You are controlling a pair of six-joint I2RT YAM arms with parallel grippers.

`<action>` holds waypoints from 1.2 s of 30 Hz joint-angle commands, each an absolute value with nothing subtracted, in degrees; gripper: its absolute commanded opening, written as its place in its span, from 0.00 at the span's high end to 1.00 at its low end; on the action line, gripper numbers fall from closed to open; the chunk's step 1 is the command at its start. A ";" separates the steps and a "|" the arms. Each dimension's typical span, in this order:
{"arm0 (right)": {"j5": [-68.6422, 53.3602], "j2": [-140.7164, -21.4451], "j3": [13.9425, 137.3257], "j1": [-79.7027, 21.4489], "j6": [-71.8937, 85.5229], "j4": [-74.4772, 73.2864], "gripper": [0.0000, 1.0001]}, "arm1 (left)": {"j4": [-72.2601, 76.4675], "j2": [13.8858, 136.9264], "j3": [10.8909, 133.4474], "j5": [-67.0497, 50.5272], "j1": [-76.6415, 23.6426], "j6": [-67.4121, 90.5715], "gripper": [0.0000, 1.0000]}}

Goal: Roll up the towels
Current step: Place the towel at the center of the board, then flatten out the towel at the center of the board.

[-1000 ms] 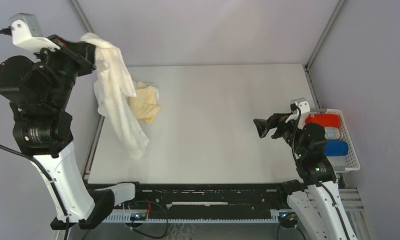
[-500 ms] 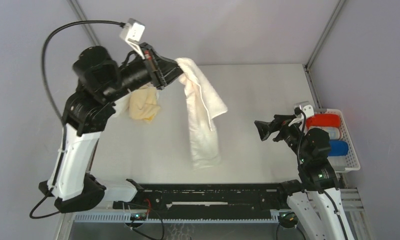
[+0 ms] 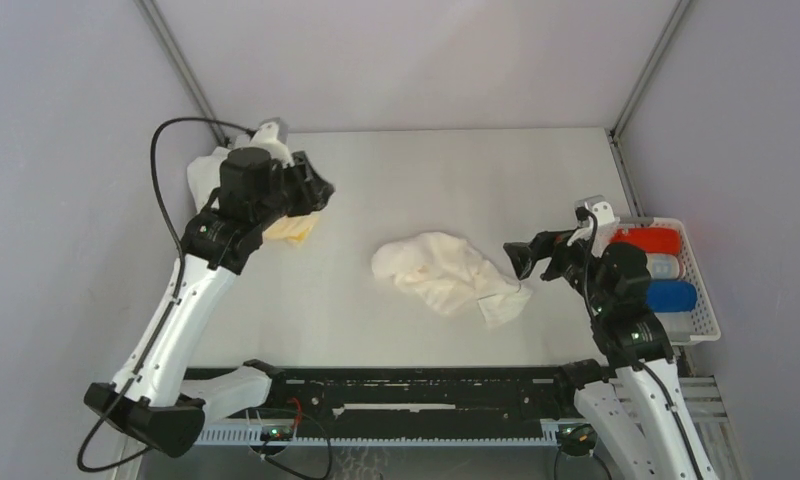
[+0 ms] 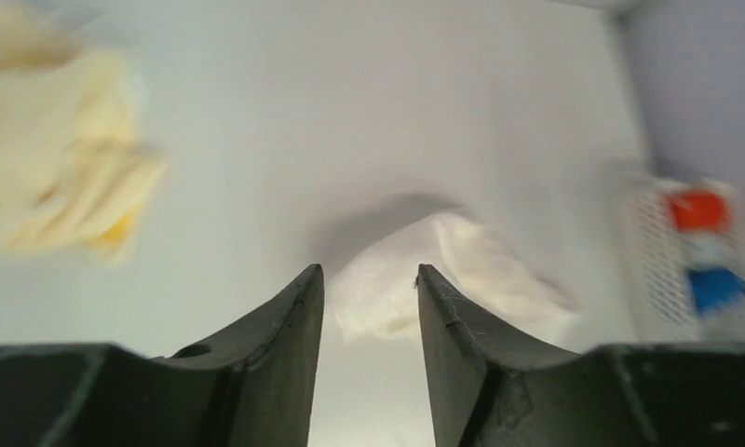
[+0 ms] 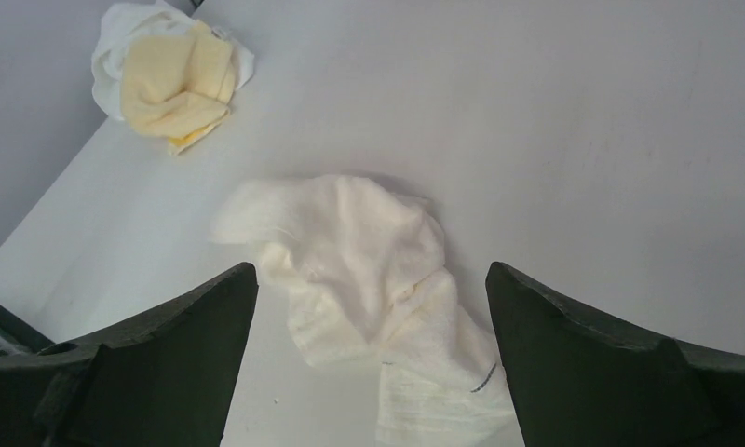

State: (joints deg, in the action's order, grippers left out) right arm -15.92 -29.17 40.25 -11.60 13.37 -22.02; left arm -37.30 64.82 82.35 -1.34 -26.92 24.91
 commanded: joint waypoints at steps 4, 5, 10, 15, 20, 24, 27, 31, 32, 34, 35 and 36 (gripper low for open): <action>-16.39 -36.41 42.33 -14.30 13.60 -23.80 0.08 | -38.00 61.76 62.51 0.90 -18.41 30.40 0.41; -15.87 -37.66 42.34 -14.81 13.96 -24.12 0.08 | -37.41 62.30 60.87 0.20 -19.76 30.69 0.40; -12.19 -43.66 42.39 -16.53 17.28 -25.90 0.09 | -34.37 69.21 61.12 2.11 -31.51 30.06 0.33; -7.84 -47.68 42.16 -16.48 19.61 -29.14 0.10 | -33.21 81.16 67.85 5.08 -42.55 26.64 0.31; -6.20 -50.77 40.48 -10.94 22.91 -31.55 0.10 | -33.58 93.06 77.85 9.72 -54.89 22.12 0.31; -12.28 -51.70 37.37 -4.06 24.56 -29.94 0.11 | -33.21 101.14 85.15 12.01 -60.55 18.48 0.33; -14.30 -51.77 36.02 -1.69 24.53 -29.15 0.11 | -33.33 105.87 88.75 12.79 -62.00 17.24 0.36; -15.73 -51.52 34.59 -0.38 24.52 -28.43 0.11 | -33.59 109.69 91.61 12.93 -62.17 16.47 0.42; -15.78 -51.38 34.40 -0.35 24.52 -28.43 0.12 | -33.74 110.27 92.24 12.85 -62.30 16.30 0.42; -15.74 -51.25 34.25 -0.20 24.59 -28.28 0.12 | -33.60 111.20 92.45 12.78 -62.39 15.97 0.43; -15.78 -51.24 34.21 -0.17 24.55 -28.30 0.12 | -33.70 111.79 92.46 12.88 -62.41 15.87 0.43; -15.88 -51.16 34.19 -0.11 24.59 -28.16 0.12 | -33.90 112.29 92.50 12.91 -62.47 15.89 0.44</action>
